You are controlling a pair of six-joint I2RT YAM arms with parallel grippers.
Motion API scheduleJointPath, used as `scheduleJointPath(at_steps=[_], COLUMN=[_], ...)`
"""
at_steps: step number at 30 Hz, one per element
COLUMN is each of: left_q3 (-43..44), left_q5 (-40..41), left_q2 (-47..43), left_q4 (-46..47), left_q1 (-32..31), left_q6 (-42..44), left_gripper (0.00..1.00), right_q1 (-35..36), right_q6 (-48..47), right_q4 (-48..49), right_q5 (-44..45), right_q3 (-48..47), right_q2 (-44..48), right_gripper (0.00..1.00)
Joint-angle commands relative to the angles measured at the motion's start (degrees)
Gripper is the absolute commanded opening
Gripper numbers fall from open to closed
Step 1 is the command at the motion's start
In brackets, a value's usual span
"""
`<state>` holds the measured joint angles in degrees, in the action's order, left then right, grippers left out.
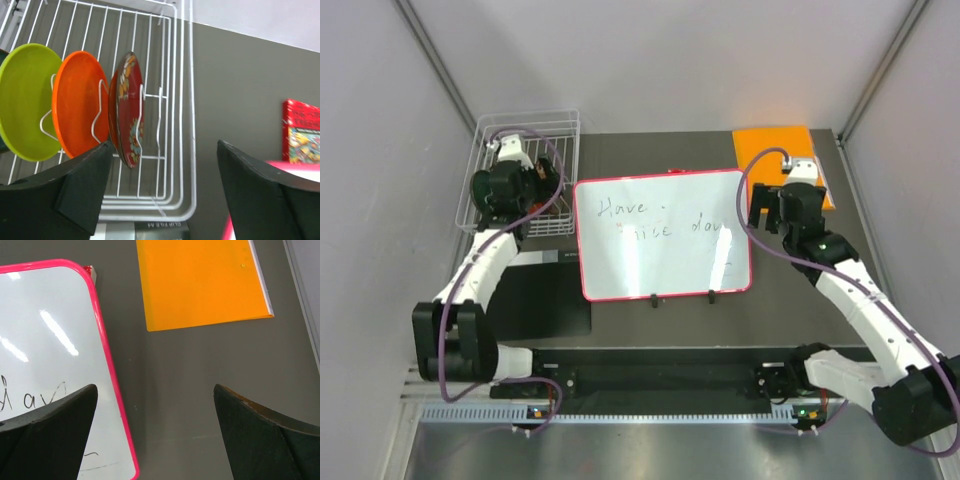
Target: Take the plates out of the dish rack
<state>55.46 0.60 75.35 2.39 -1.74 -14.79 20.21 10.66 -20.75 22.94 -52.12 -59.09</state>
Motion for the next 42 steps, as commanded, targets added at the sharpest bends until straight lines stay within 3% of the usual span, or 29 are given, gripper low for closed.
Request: scheduleJointPath(at_steps=[1,16,23,27,34,38,42], left_q3=[5.44,4.83,4.92,3.43,1.76,0.71,0.26], left_q5=[4.23,12.40,12.23,12.23,11.35,11.96,18.71], left_q2=[6.10,19.74,22.64,22.82,23.26,22.65,20.11], left_q4=[6.57,17.46,16.94,17.38,18.00,18.52,18.79], left_q1=[0.07,0.07,0.07,0.07,0.07,-0.11,-0.81], left_q6=[1.16,-0.77,-1.47,-1.65,-1.65,0.02,1.95], left_gripper=[0.86,0.72,0.48,0.42,0.00,0.00,0.00], right_q1=[-0.17,-1.13,-1.22,-1.31,-1.22,-1.31,-1.31], right_q6=[-0.99,-1.51,-0.99,-0.55,-0.02,0.24,0.68], right_q4=[2.47,4.14,3.88,3.61,3.26,2.91,2.65], right_q5=[1.49,1.41,1.49,1.49,1.76,2.02,1.93], right_q3=[-0.18,0.00,-0.09,-0.09,0.35,0.35,0.18], right_q2=[-1.81,-6.74,-7.88,-8.15,-7.97,-8.06,-8.06], right_gripper=[0.99,1.00,1.00,1.00,1.00,1.00,1.00])
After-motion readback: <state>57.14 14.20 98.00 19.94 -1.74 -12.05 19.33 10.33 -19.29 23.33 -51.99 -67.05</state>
